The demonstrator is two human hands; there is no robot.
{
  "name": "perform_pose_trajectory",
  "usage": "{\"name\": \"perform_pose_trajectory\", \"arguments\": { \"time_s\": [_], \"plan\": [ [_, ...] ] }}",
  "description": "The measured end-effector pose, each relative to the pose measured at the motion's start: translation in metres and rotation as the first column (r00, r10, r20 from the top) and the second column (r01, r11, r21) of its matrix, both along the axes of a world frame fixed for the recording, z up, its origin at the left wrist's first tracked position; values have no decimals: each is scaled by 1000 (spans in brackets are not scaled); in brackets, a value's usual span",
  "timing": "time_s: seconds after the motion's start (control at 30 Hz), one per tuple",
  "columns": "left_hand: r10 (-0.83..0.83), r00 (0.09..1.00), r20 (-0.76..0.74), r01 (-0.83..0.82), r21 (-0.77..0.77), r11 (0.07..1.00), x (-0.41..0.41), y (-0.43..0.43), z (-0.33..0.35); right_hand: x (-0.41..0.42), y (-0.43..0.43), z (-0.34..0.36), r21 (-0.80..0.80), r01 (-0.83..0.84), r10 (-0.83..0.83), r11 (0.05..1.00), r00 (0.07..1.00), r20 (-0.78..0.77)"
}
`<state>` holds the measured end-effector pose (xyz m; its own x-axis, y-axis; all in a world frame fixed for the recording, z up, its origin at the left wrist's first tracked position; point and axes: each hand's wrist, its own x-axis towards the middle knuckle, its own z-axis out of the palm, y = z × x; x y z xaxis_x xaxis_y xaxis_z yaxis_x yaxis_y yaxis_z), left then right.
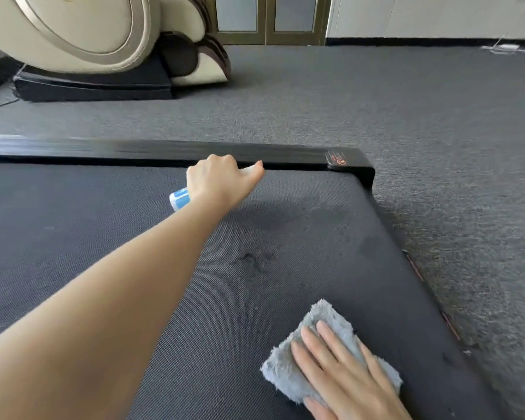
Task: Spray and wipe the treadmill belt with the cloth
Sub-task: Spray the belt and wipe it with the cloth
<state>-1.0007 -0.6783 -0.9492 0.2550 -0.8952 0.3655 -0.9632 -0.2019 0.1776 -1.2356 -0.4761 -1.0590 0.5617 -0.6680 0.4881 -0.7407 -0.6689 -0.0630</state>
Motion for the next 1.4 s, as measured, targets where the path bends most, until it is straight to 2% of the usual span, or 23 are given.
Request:
{"name": "perform_pose_trajectory", "arguments": {
  "time_s": [0.17,0.27,0.3,0.37,0.4,0.47,0.53,0.6,0.7,0.8,0.9,1.0,1.07,1.13,1.23,1.3,1.4],
  "plan": [
    [20,999,37,-18,-60,998,8,-16,2,-1,-14,-22,-33,79,-82,996,991,-108],
    [45,999,17,-44,-55,998,14,-24,11,1,-22,-31,-126,14,-37,992,982,-183],
    [53,999,2,-52,-52,997,15,-25,14,1,-26,-31,-84,21,-36,996,983,-181],
    [57,998,-31,-59,-51,997,19,-24,16,-1,-36,-17,19,78,-78,997,997,18],
    [51,998,-47,-53,-52,997,22,-22,16,-1,-46,-12,58,55,-57,997,997,43],
    [20,997,-78,-24,-49,999,28,-17,13,-8,-74,1,38,29,-28,999,999,-24],
    [-16,993,-120,14,-21,1000,34,-7,11,-17,-115,16,45,84,-80,995,993,-81],
    [-48,989,-142,50,10,999,42,7,12,-13,-175,27,175,247,-225,953,965,-135],
    [-93,988,-126,96,22,995,58,29,12,2,-253,30,319,527,-477,788,850,-224],
    [-143,986,-88,147,31,989,77,46,14,42,-287,39,382,647,-612,660,758,-227],
    [-167,982,-85,170,37,985,96,62,16,113,-287,44,352,560,-503,750,828,-246],
    [-176,983,-60,178,26,984,111,72,14,187,-273,45,372,346,-286,861,936,-207],
    [-175,983,-56,177,23,984,119,76,13,222,-252,47,353,162,-96,921,976,-197],
    [-181,981,-65,182,9,983,122,78,14,229,-223,45,339,-36,109,940,974,-200],
    [-187,980,-72,187,1,982,121,78,13,199,-195,41,383,-227,296,895,946,-131],
    [-190,979,-67,192,12,981,117,77,12,166,-206,41,279,-254,307,926,937,-169],
    [-205,976,-75,208,29,978,107,77,9,99,-262,34,241,22,32,970,975,-220]
  ]
}}
